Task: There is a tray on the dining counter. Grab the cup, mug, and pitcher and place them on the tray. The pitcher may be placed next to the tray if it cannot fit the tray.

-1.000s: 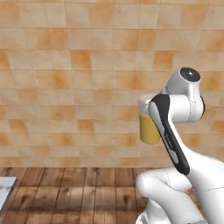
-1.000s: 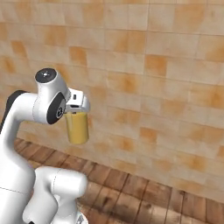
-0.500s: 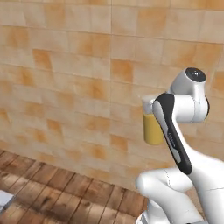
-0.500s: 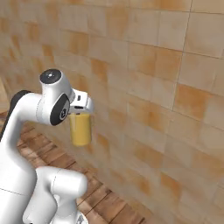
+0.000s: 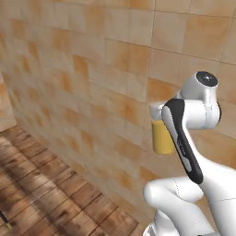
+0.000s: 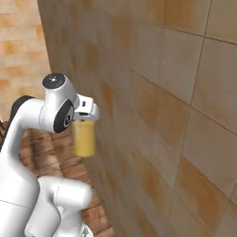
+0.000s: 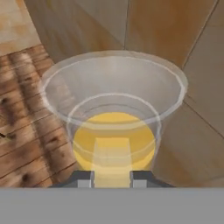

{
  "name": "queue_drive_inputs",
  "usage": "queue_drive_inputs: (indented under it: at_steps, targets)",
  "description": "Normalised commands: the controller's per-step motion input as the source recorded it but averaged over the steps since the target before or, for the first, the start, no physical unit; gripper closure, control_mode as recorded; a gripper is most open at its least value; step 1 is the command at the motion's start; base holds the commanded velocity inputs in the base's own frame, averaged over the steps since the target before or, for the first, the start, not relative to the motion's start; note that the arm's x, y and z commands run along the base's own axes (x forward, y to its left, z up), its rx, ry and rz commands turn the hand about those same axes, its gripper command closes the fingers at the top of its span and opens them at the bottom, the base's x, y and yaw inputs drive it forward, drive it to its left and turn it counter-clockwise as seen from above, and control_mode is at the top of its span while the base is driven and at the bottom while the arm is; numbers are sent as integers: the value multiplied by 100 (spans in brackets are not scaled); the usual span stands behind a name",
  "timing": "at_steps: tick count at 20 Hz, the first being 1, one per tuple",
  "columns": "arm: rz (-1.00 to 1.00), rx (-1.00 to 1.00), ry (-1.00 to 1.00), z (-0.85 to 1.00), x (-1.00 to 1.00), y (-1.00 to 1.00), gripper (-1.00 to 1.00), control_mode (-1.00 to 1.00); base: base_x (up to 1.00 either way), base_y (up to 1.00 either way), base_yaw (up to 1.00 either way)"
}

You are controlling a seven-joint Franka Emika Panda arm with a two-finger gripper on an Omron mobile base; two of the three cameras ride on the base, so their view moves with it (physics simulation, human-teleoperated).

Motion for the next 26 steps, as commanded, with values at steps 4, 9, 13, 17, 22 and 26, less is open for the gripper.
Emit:
queue_drive_inputs:
  at_steps: [4,9,13,17,22,26]
  targets:
    - [0,0,0,0,0,0,100,100,100,-12,63]
    - [0,0,0,0,0,0,100,100,100,-2,59]
    - [0,0,0,0,0,0,100,100,100,-20,39]
    - [0,0,0,0,0,0,100,100,96,-54,20]
    - [0,0,0,0,0,0,100,100,88,-54,8]
    - [0,0,0,0,0,0,100,100,100,-5,13]
